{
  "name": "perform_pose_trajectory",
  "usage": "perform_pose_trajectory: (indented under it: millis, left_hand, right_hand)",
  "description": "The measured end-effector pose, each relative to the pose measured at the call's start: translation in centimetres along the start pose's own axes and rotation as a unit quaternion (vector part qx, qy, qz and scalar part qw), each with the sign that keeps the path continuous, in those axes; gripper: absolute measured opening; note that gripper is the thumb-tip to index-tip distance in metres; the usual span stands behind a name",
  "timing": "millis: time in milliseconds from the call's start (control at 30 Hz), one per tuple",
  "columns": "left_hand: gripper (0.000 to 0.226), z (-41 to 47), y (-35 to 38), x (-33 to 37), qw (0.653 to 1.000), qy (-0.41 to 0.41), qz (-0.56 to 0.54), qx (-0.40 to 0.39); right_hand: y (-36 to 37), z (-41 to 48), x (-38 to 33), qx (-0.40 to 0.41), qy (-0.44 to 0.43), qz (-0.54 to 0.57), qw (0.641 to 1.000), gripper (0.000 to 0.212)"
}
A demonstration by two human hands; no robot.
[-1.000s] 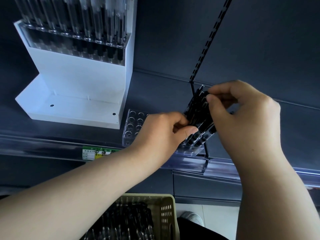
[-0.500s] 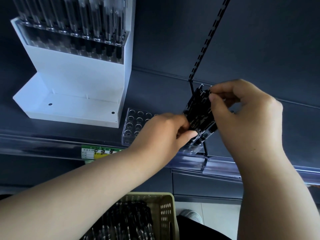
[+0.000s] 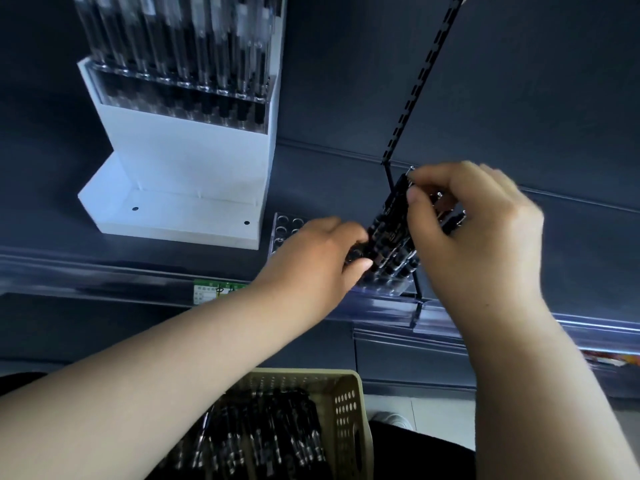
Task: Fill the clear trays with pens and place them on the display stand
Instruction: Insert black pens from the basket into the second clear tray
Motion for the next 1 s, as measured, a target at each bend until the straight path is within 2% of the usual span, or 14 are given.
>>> perform_pose_trajectory:
  millis: [133, 300, 367, 500, 600, 667, 833, 1000]
  left_hand:
    - [0.03, -2.5, -2.6, -0.6, 0.989, 0.082, 0.126, 0.012]
    - [0.029, -7.4, -4.4, -1.8, 0.98, 0.066, 0.187, -0.001]
    - [0.033, -10.1, -4.2, -2.8, 0.983, 0.034, 0.18, -0.027]
    - [0.035, -15.2, -2.7, -5.5, 0.971, -0.088, 0.181, -0.128]
    - [0.028, -18.3, -1.5, -6.5, 0.953, -0.161, 0.177, -0.184]
    - [0.027, -20.0, -0.9, -6.8, 0.941, -0.208, 0.164, -0.211]
    - [0.026, -22.6, 0.8, -7.0, 0.915, -0.243, 0.179, -0.266]
    - [0.035, -23.2, 1.9, -7.9, 0.867, -0.297, 0.192, -0.35]
  right_hand:
    - [0.9, -3.2, -2.1, -0.046, -0.04, 0.019, 0.998, 0.014]
    - [2.6, -7.6, -4.1, -0.166, -0.068, 0.011, 0.984, 0.016]
    - [3.6, -10.2, -4.4, -0.244, -0.023, 0.002, 0.969, 0.02]
    - [6.1, -15.6, -4.4, -0.392, 0.079, -0.032, 0.916, 0.026]
    - [7.7, -19.1, -4.8, -0.443, 0.217, 0.003, 0.87, 0.023]
    - [8.6, -21.5, -5.1, -0.473, 0.277, 0.015, 0.837, 0.022]
    - [10.5, -25.6, -6.2, -0.546, 0.275, -0.054, 0.789, 0.029]
    - [12.0, -25.6, -5.7, -0.545, 0.274, -0.087, 0.788, 0.03]
Point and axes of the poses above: each hand's wrist, its own z-axis towards the middle knuckle, its own y-axis out of the palm, x = y × z, the point moved 1 cm from there along z, towards the middle knuckle, and after that the axes turned 1 degree about -x, right-handed, at the moved point
